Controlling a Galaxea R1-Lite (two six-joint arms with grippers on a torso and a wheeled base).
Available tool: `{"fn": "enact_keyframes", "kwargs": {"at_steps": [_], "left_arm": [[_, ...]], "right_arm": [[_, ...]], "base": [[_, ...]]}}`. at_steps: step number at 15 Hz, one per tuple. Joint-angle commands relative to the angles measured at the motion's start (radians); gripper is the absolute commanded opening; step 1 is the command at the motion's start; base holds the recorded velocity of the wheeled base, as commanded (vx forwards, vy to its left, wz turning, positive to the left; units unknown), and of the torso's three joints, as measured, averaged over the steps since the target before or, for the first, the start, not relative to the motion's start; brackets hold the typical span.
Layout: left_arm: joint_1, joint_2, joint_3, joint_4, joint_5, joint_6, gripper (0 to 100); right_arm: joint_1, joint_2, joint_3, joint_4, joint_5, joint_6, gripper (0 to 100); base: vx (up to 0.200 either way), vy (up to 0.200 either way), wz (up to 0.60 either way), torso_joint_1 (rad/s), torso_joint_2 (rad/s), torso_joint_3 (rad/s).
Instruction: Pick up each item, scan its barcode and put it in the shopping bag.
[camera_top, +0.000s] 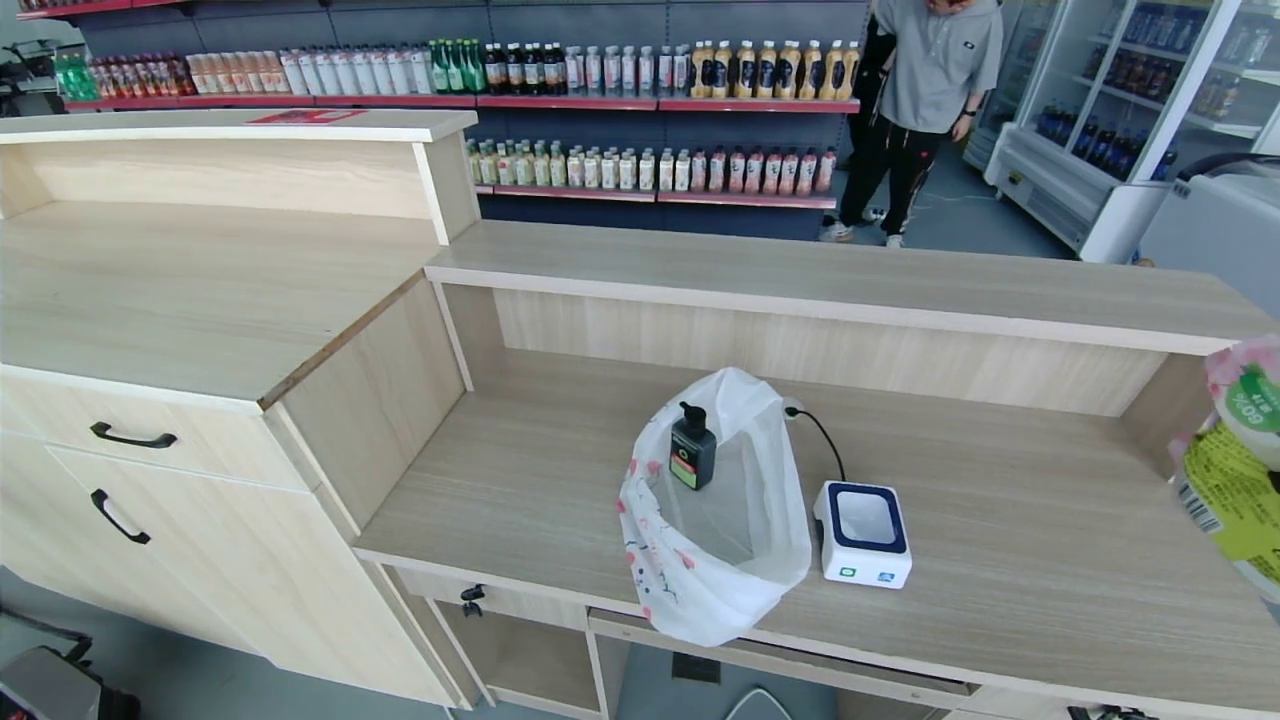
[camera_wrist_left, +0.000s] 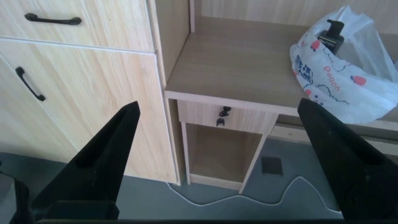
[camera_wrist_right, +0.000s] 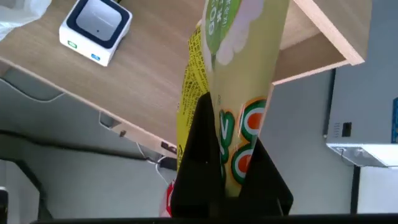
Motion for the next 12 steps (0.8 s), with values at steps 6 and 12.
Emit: {"fn": "enact_keyframes", "kwargs": {"at_steps": [6,12], "left_arm": [[0.001,0.001,0.000,0.000,0.000,0.000,100],[0.000,0.001,0.000,0.000,0.000,0.000,100]], "right_arm": [[-0.321,0.277,-0.025,-0.077,0.275,-0.405,0],[-0.438,0.504,-0.125,-0.080,0.587,-0.805,0]], "base": [[0.000,0.000,0.10,0.000,0.00,0.000],[0.000,0.000,0.00,0.000,0.00,0.000]]}}
